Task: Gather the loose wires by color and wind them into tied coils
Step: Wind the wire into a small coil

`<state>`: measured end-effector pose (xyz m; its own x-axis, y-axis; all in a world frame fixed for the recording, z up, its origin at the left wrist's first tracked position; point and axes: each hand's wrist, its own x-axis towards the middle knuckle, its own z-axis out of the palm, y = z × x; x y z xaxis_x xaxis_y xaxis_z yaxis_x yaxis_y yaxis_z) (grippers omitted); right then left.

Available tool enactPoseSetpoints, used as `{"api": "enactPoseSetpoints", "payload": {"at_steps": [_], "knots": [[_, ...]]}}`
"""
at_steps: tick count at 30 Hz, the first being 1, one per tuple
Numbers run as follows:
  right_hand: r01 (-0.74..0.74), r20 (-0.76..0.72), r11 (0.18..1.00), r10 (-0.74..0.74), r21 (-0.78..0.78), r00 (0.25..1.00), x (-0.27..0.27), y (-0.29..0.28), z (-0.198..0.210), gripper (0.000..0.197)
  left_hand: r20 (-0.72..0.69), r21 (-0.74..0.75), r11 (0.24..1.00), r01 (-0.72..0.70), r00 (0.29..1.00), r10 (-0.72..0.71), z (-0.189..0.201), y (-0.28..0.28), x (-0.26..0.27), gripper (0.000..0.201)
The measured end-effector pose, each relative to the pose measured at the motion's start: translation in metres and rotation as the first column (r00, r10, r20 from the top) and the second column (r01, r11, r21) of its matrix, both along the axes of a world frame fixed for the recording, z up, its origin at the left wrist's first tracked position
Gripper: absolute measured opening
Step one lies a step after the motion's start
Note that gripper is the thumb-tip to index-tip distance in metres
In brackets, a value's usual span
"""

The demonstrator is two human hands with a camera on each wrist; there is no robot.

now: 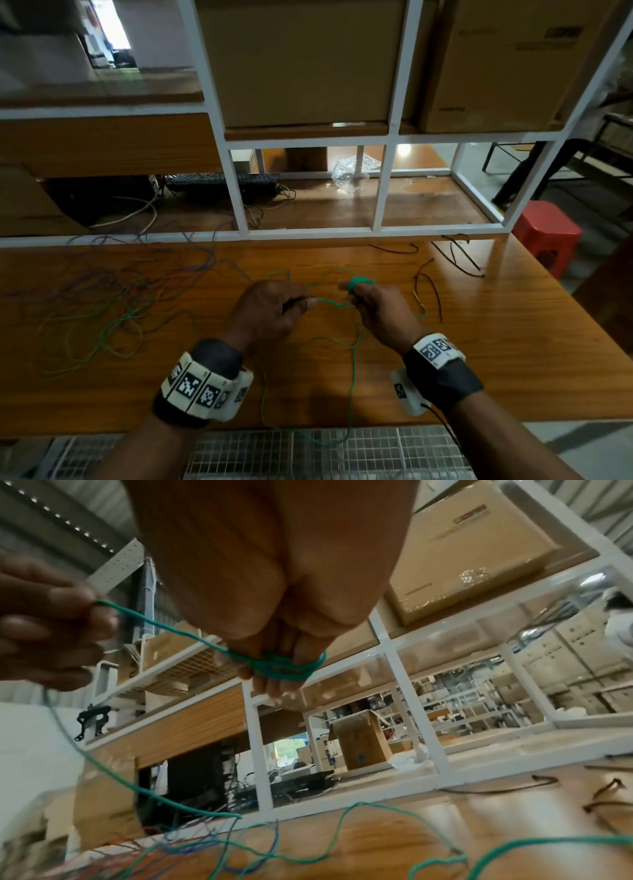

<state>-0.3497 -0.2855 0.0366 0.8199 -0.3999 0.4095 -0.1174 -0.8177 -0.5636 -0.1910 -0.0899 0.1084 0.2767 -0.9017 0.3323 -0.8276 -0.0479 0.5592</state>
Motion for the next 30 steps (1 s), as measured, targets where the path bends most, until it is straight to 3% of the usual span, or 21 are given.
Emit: {"api": "enactPoseSetpoints", "payload": {"at_steps": [3, 5, 8, 13, 16, 18, 21, 23, 25, 27, 30], "knots": [[-0.089, -0.094, 0.987, 0.102, 0.137, 0.99, -0.001, 0.015, 0.002, 0.038, 0.033, -0.036, 0.999, 0.005, 0.999, -0.004, 0.018, -0.007, 0.013, 0.028], [-0.19, -0.038, 0.921, 0.215, 0.339, 0.976, -0.002, 0.026, 0.011, 0.046, 0.044, -0.05, 0.999, -0.011, 0.999, 0.013, 0.029, -0.014, 0.023, 0.021], [-0.294, 0.059, 0.684, 0.345, 0.667, 0.937, -0.008, 0.036, 0.032, 0.042, -0.021, -0.07, 0.996, -0.062, 0.998, 0.06, 0.041, -0.025, 0.036, 0.015], [-0.346, 0.136, 0.383, 0.48, 0.856, 0.867, -0.013, 0.041, 0.056, 0.035, -0.305, -0.126, 0.992, 0.022, 0.951, -0.059, 0.048, -0.05, 0.039, 0.009], [-0.452, 0.352, 0.121, 0.464, 0.884, 0.813, -0.016, 0.048, 0.071, 0.032, -0.352, -0.158, 0.986, 0.058, 0.929, -0.111, 0.038, -0.064, 0.039, 0.006], [-0.537, 0.506, -0.026, 0.374, 0.844, 0.778, -0.016, 0.049, 0.081, 0.032, -0.434, -0.182, 0.982, 0.059, 0.891, -0.134, 0.024, -0.067, 0.036, 0.008], [-0.638, 0.663, -0.184, 0.224, 0.748, 0.714, -0.012, 0.041, 0.096, 0.035, -0.606, -0.19, 0.979, 0.08, 0.775, -0.181, 0.005, -0.066, 0.019, 0.015], [-0.691, 0.731, -0.261, 0.108, 0.674, 0.673, -0.007, 0.034, 0.105, 0.036, -0.67, -0.154, 0.988, 0.035, 0.731, -0.13, -0.009, -0.067, 0.004, 0.022], [-0.722, 0.737, -0.249, -0.045, 0.646, 0.674, -0.003, 0.026, 0.115, 0.041, -0.731, -0.119, 0.993, -0.008, 0.678, -0.082, -0.023, -0.067, -0.007, 0.031], [-0.748, 0.723, -0.187, -0.193, 0.637, 0.663, 0.001, 0.017, 0.121, 0.043, -0.783, -0.114, 0.993, -0.015, 0.617, -0.08, -0.033, -0.061, -0.014, 0.024], [-0.727, 0.664, -0.014, -0.395, 0.687, 0.635, 0.017, 0.005, 0.114, 0.041, -0.777, -0.037, 0.999, 0.031, 0.627, -0.049, -0.044, -0.051, -0.021, 0.025]]}}
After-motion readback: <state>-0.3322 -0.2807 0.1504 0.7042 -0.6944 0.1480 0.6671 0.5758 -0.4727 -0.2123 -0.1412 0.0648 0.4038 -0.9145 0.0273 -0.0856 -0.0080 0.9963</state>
